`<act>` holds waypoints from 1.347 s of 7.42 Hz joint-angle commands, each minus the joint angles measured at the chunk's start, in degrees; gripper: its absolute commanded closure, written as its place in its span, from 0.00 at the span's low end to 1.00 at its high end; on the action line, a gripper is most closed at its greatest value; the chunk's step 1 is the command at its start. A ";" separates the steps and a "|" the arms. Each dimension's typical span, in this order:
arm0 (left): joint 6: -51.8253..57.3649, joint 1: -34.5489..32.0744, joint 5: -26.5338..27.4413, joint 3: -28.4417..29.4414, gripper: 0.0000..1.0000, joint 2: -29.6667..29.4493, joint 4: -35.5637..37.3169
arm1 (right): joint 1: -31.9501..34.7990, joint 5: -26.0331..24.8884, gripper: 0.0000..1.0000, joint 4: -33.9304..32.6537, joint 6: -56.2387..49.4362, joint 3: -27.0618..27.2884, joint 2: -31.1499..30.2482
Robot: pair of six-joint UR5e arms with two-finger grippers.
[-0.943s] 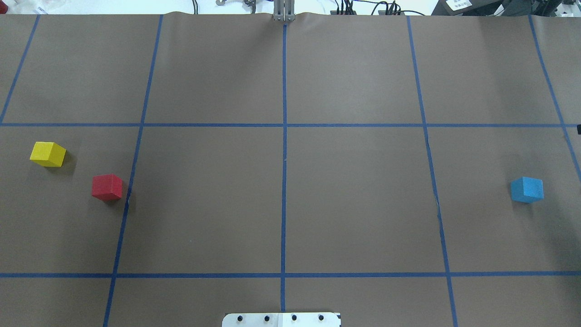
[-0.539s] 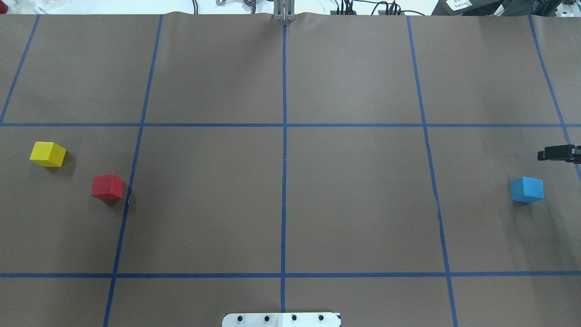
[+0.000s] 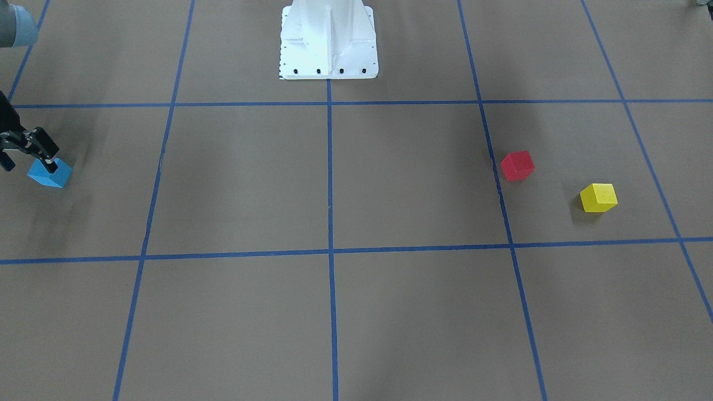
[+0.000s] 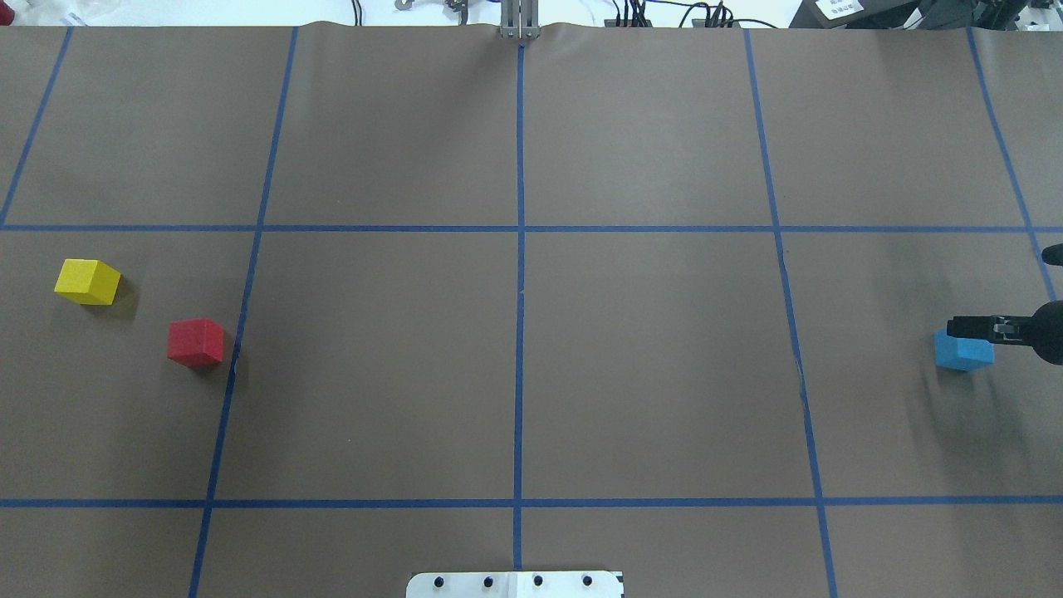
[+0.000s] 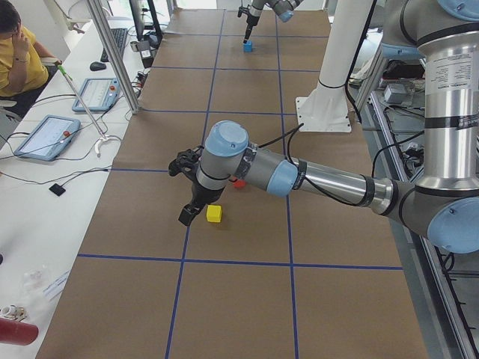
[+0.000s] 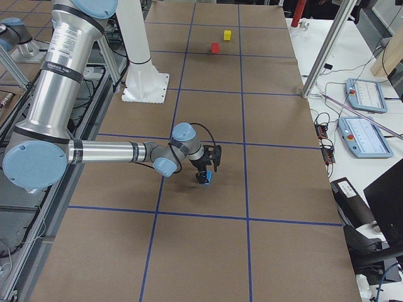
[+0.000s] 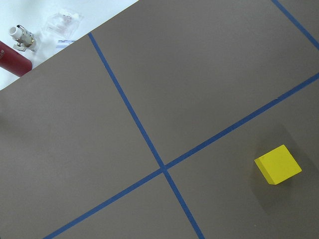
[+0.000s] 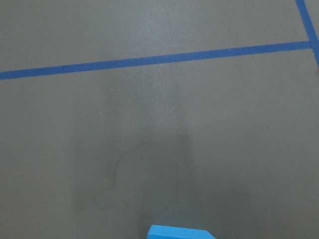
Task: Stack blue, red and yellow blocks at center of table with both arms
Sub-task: 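Lower the right gripper onto the blue cube and close it, then carry the blue cube with the right gripper to the table center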
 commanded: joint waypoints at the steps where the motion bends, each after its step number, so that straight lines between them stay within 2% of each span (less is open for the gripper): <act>1: 0.00 0.00 0.00 -0.02 0.00 0.00 0.00 | -2.86 -2.09 0.02 0.26 0.18 -0.96 -0.26; 2: 0.00 0.00 0.00 -0.02 0.00 0.00 0.00 | -3.92 -2.44 0.03 0.09 0.18 -1.40 -0.26; 3: 0.00 0.00 0.00 -0.02 0.00 -0.17 0.00 | -5.32 -4.88 0.15 0.17 0.18 -1.93 -0.18; 4: 0.00 0.00 0.00 -0.02 0.00 -0.18 0.00 | -5.51 -4.73 0.82 0.09 -0.25 -2.02 -0.18; 5: 0.00 0.00 0.00 -0.02 0.00 0.00 0.00 | -5.43 -4.81 1.00 -0.09 -0.86 -1.85 0.00; 7: 0.00 0.00 0.00 0.25 0.00 0.00 0.00 | -4.90 -2.63 1.00 -1.48 -5.05 -0.79 3.31; 8: 0.00 0.00 0.00 0.42 0.00 0.00 0.00 | -4.11 -2.36 1.00 -3.41 -11.88 -1.05 8.82; 10: 0.00 0.00 0.00 0.60 0.00 0.00 0.00 | -4.45 -2.53 1.00 -11.82 -13.17 -1.41 23.30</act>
